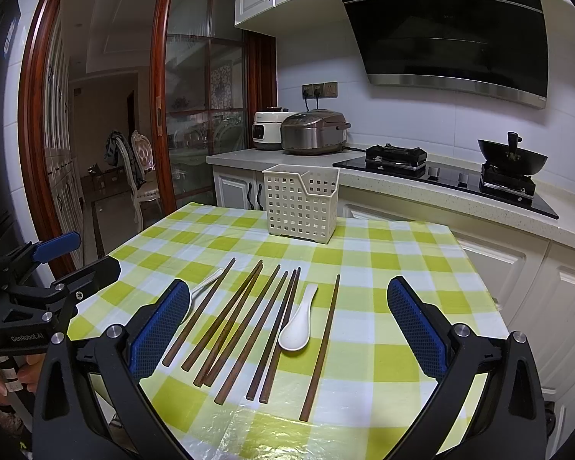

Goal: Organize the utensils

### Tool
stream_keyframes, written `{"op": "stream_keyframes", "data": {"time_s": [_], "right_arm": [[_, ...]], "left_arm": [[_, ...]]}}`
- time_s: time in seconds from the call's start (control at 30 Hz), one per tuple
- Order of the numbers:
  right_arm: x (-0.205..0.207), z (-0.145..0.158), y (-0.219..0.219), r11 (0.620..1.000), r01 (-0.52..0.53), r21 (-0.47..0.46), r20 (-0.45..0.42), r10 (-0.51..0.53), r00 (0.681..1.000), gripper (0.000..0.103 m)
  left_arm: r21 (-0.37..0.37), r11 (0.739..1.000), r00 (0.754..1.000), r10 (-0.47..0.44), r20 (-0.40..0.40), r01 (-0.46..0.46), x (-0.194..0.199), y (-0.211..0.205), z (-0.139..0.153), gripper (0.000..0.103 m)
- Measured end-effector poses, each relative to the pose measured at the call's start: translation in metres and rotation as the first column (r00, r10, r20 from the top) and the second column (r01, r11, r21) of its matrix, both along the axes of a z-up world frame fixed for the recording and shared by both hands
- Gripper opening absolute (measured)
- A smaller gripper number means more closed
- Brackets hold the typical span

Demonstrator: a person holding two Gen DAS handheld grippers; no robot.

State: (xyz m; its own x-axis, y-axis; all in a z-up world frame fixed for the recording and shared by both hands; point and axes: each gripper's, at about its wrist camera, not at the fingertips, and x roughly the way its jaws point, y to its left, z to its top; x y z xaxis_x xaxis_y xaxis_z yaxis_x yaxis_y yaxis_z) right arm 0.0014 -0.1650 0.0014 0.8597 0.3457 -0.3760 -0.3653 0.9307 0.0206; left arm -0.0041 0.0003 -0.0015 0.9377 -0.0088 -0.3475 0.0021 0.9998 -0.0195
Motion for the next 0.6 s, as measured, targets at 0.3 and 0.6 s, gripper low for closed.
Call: {"op": "stream_keyframes", "data": {"time_s": [0.3,0.6], "right_arm": [[-0.0006,0.0002,-0.0005,1.000,0.000,0.001,0.000,0.000,1.000,0.097],[-0.0006,0.0006,-0.0003,1.000,0.000,0.002,0.000,0.000,1.000,0.097]], "left_arm": [[0.004,1.000,1.000,-0.002,-0.003,0.002,0.0059,0.0006,-0.0013,0.099],[0.002,1.000,1.000,0.000,-0.007,0.000,0.0062,0.0003,-0.0021,0.099]]}}
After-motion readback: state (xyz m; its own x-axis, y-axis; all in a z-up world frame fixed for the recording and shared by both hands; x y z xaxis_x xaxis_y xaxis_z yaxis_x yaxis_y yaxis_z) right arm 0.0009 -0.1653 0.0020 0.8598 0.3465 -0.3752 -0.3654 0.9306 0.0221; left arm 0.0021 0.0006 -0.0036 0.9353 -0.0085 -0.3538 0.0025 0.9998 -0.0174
